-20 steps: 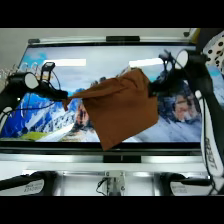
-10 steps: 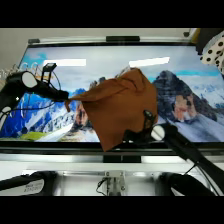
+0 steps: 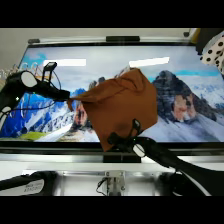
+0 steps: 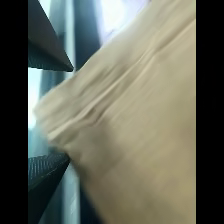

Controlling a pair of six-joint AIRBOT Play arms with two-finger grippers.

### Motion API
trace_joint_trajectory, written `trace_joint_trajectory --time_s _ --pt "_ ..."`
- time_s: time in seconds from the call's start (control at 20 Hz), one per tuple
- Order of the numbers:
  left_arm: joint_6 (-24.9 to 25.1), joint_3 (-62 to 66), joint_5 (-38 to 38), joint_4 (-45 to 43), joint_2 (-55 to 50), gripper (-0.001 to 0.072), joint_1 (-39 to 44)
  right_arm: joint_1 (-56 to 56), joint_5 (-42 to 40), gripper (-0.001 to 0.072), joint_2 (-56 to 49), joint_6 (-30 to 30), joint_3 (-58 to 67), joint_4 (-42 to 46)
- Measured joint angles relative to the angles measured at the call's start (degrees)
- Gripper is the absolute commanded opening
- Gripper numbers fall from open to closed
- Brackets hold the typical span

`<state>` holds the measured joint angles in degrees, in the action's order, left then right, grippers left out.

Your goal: Fold the shirts.

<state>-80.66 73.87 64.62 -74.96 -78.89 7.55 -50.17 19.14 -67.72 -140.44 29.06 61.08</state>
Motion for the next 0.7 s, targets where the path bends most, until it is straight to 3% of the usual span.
trace_joint_trajectory --time_s 0.05,0.1,0.25,0.3,0.5,0.7 --pt "0.07 0.0 -0.02 0.04 0.0 0.0035 0.0 -0.31 -1.84 0.0627 -0.66 -0.42 -0.04 -0.63" --pt "0.09 0.0 -0.04 0.11 0.0 0.0035 0.0 -0.52 -3.54 0.0558 -1.31 -0.66 -0.11 -1.27" --pt "0.09 0.0 -0.22 0.17 0.0 0.0034 0.0 -0.76 -5.35 0.0136 -2.82 -1.01 -0.15 -2.34" --pt "0.09 0.0 -0.5 0.2 0.0 0.0035 0.0 -0.85 -5.64 0.0066 -3.15 -1.01 0.07 -2.54" --pt "0.09 0.26 -0.94 0.2 0.59 0.0033 -0.13 -0.42 -4.44 0.0066 -1.73 2.62 2.8 -1.57" --pt "0.11 6.38 -2.47 0.09 6.43 0.0034 -2.19 5.22 12.59 0.0066 8.74 12.59 12.11 14.45"
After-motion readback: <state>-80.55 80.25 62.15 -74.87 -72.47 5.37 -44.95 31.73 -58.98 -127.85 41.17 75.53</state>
